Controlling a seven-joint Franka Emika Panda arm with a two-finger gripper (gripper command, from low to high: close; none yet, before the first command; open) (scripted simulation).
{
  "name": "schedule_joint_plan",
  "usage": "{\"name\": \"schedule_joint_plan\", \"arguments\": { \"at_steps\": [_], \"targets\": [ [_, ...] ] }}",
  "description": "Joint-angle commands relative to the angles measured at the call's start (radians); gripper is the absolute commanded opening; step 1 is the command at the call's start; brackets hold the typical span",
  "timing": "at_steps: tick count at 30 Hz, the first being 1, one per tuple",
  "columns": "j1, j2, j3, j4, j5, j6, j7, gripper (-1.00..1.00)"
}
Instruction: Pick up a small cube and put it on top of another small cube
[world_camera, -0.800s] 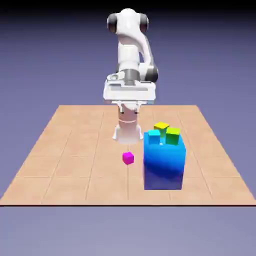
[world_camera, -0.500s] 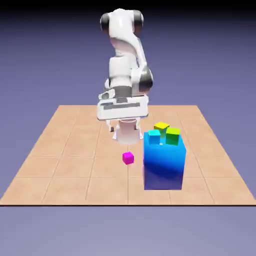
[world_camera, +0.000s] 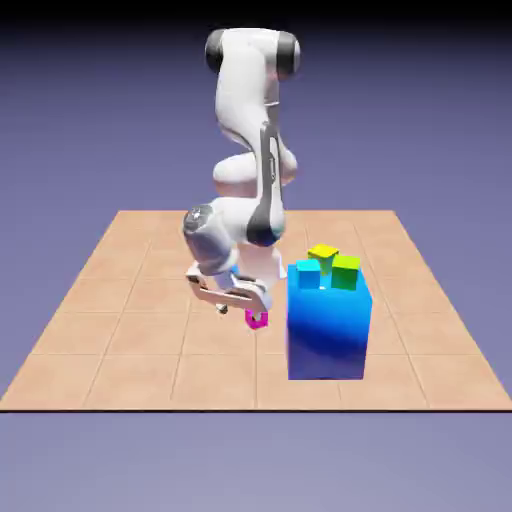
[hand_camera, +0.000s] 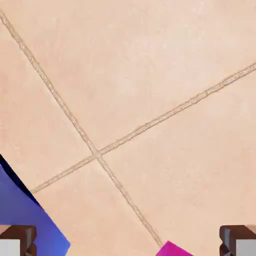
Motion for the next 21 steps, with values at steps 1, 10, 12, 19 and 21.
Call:
{"name": "schedule_joint_plan", "arguments": {
  "at_steps": [1,10,12,19,21],
  "targets": [
    [0.029,0.03,-0.036,-0.001,0.033,-0.036,-0.003,0.0],
    [0.287,0.3,-0.362,-0.006,0.332,-0.356,-0.031,0.0],
    [0.311,0.333,-0.39,-0.027,0.411,-0.417,-0.054,0.0],
    [0.222,0.421,-0.197,-0.038,0.59,-0.412,-0.144,0.0],
    [0.189,0.457,-0.125,-0.037,0.651,-0.404,-0.175,0.0]
  ]
}}
